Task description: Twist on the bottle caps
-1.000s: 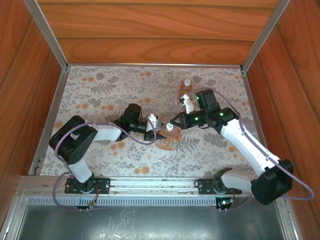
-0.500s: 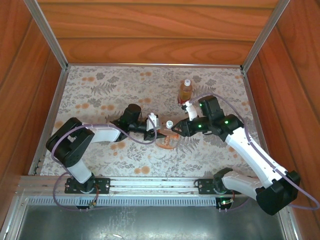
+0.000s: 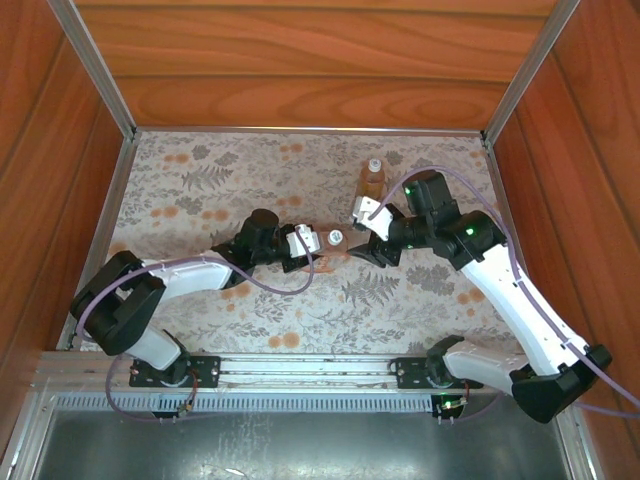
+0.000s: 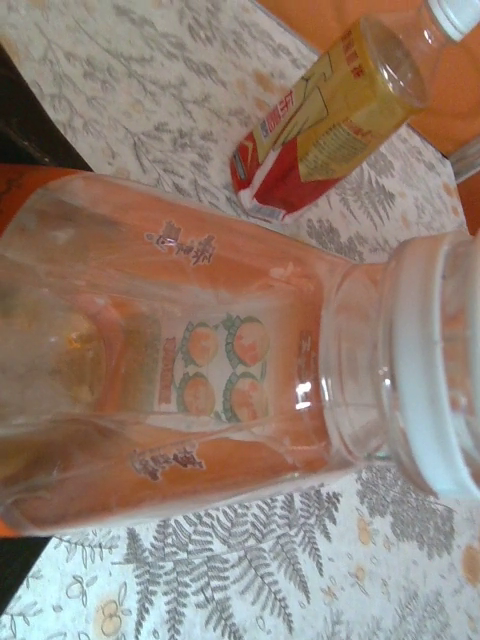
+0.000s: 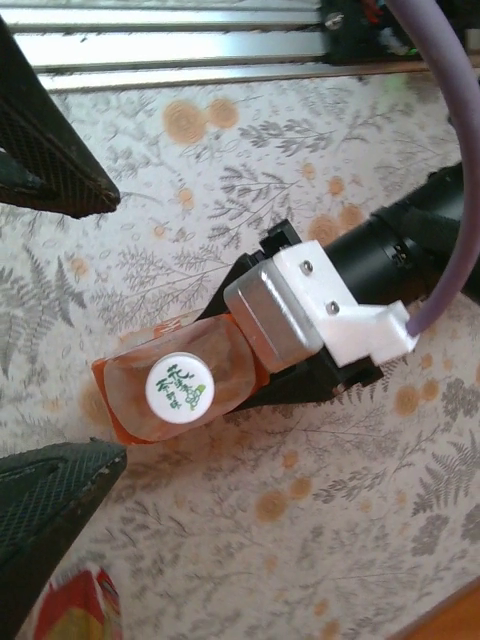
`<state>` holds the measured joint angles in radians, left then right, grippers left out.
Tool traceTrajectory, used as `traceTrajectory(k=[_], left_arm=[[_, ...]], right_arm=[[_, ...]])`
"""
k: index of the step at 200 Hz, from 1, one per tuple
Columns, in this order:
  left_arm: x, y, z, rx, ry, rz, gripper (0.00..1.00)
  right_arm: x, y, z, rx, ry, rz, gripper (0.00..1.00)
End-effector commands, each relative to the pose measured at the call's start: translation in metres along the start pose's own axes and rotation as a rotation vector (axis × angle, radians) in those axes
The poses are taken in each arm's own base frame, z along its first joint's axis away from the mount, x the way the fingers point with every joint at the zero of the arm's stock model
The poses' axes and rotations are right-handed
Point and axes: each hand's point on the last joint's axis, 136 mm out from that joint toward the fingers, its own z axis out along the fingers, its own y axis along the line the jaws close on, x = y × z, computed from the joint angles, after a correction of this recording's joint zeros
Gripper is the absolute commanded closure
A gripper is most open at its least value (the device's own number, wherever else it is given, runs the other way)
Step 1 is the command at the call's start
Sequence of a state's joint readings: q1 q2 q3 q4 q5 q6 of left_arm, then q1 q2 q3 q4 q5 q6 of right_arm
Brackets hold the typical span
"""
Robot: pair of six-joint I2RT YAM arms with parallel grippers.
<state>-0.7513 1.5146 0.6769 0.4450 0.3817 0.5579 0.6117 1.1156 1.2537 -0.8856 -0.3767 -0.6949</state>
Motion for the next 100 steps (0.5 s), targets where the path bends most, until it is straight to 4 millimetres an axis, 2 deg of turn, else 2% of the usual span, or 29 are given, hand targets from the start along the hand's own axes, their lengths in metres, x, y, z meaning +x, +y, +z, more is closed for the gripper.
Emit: traceTrajectory(k=[1, 47, 100], left_arm=[[0.006, 0.001, -0.002, -0.02, 0.058, 0.044, 0.48], [-0.001, -0.003, 0.002, 0.01, 0.036, 0.053, 0.48], [0.0, -0.012, 0.0, 0.026, 0.039, 0.084, 0.48]], right_arm=[[0.013, 0.005, 0.002, -0.009, 0.091, -0.186, 0.36], [0.023, -0.005, 0.019, 0.026, 0.194, -0.259, 0.37], [0.023, -0.016, 0.047, -0.006, 0.208, -0.27, 0.46]])
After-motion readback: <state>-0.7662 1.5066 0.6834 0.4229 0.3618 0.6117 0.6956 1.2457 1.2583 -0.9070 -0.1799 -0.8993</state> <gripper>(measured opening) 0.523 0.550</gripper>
